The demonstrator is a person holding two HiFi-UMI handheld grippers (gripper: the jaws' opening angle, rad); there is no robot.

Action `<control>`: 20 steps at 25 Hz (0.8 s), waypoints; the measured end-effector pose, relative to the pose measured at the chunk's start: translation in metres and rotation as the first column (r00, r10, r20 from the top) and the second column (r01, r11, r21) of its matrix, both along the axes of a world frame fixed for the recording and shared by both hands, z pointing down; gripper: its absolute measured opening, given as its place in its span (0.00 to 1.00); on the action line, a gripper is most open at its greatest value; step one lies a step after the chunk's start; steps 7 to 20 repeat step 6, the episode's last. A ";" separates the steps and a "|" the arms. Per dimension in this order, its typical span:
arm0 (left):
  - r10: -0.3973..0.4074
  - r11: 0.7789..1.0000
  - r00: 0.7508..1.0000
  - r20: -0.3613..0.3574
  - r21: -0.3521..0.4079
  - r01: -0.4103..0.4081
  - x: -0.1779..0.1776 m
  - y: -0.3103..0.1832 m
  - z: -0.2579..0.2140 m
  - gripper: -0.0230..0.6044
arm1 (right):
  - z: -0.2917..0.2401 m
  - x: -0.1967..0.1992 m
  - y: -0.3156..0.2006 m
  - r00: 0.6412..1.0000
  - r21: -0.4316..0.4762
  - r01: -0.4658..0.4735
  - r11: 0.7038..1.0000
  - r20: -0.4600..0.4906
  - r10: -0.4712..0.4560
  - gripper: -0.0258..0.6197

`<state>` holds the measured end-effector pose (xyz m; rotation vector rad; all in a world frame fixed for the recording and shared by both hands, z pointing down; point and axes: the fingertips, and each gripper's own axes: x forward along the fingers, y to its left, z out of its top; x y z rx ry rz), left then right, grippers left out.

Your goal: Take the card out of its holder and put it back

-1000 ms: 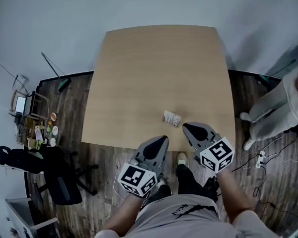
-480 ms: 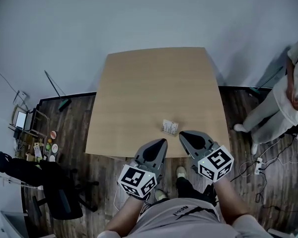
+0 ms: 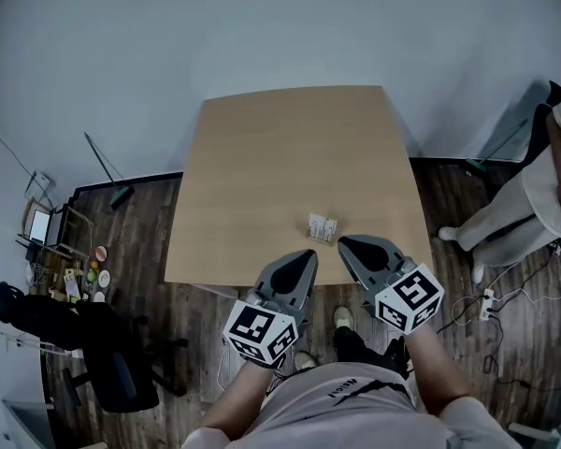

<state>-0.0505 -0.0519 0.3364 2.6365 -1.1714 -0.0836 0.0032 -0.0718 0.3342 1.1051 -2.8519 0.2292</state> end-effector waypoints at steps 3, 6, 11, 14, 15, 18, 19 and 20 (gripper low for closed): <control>-0.001 1.000 1.000 -0.001 0.004 0.001 -0.003 0.003 -0.001 0.06 | -0.003 -0.003 0.002 1.000 0.007 0.000 1.000 -0.002 0.000 0.06; -0.002 1.000 1.000 -0.004 0.007 0.002 -0.006 0.006 -0.003 0.06 | -0.004 -0.006 0.006 1.000 0.009 0.000 1.000 -0.002 0.000 0.06; -0.002 1.000 1.000 -0.004 0.007 0.002 -0.006 0.006 -0.003 0.06 | -0.004 -0.006 0.006 1.000 0.009 0.000 1.000 -0.002 0.000 0.06; -0.002 1.000 1.000 -0.004 0.007 0.002 -0.006 0.006 -0.003 0.06 | -0.004 -0.006 0.006 1.000 0.009 0.000 1.000 -0.002 0.000 0.06; -0.002 1.000 1.000 -0.004 0.007 0.002 -0.006 0.006 -0.003 0.06 | -0.004 -0.006 0.006 1.000 0.009 0.000 1.000 -0.002 0.000 0.06; -0.002 1.000 1.000 -0.004 0.007 0.002 -0.006 0.006 -0.003 0.06 | -0.004 -0.006 0.006 1.000 0.009 0.000 1.000 -0.002 0.000 0.06; -0.002 1.000 1.000 -0.004 0.007 0.002 -0.006 0.006 -0.003 0.06 | -0.004 -0.006 0.006 1.000 0.009 0.000 1.000 -0.002 0.000 0.06; -0.002 1.000 1.000 -0.004 0.007 0.002 -0.006 0.006 -0.003 0.06 | -0.004 -0.006 0.006 1.000 0.009 0.000 1.000 -0.002 0.000 0.06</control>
